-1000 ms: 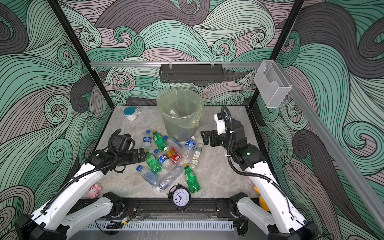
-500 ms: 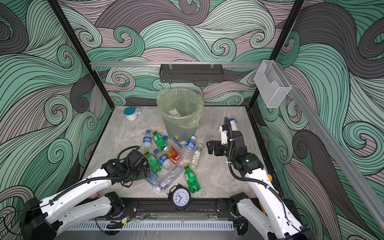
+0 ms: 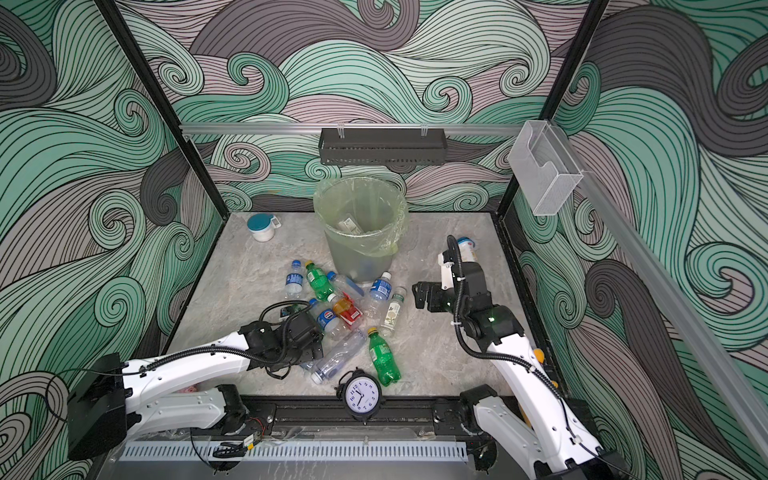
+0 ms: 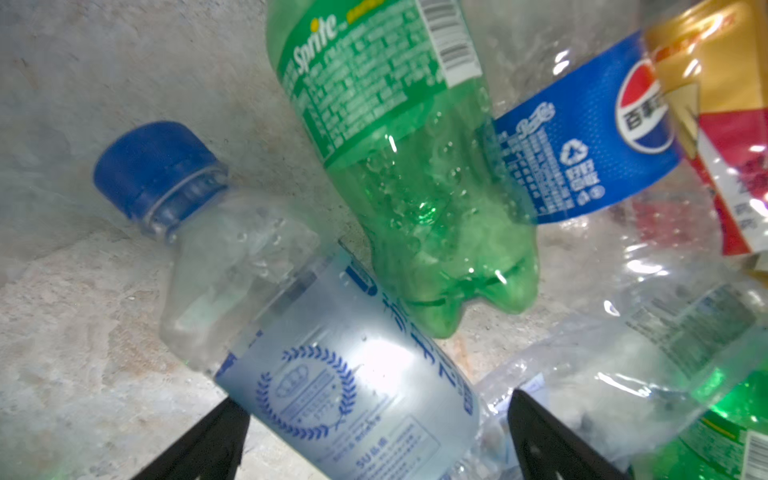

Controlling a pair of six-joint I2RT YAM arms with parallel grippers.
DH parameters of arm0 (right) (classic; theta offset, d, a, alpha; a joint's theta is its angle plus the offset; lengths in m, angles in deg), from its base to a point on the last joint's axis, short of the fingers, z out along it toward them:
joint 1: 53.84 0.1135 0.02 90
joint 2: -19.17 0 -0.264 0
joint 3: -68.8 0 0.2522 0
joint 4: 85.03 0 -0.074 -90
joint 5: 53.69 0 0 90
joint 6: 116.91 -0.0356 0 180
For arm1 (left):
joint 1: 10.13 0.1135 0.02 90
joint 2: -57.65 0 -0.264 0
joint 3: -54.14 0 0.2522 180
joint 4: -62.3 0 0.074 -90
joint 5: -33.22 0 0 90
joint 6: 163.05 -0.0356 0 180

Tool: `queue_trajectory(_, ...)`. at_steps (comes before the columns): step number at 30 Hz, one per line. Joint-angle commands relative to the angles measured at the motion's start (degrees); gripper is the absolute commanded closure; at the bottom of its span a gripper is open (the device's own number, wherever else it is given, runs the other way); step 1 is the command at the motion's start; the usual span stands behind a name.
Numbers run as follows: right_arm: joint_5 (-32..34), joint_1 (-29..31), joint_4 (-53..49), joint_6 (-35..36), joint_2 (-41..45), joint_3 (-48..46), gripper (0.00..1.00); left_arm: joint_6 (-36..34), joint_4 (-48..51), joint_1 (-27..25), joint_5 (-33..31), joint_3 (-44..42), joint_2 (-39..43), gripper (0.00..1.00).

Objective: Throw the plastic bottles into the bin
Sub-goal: 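Grasp the blue-capped water bottle with the left gripper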

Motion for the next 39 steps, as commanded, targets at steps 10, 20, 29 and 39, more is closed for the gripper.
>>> queue_trajectory(10, -1.0, -0.4, 1.3, -0.3, -1.2, 0.3, 0.01, 2.5, -1.2, 0.4, -8.0, -5.4, 2.5, 0.14)
queue_trajectory(20, -1.0, -0.4, 1.2, -0.9, -0.7, -0.1, 0.02, -1.1, -1.2, 2.1, -7.8, -7.0, 3.6, 0.30)
queue_trajectory(29, -0.6, -0.5, 1.2, -1.2, -0.7, -0.3, 0.03, -3.6, -2.5, 2.2, -6.9, -5.7, -0.2, 0.45)
queue_trajectory(39, 0.5, -0.4, -0.3, -1.8, -2.0, -1.9, 0.06, -9.5, 3.3, 2.8, -9.2, 1.0, 2.8, 0.54)
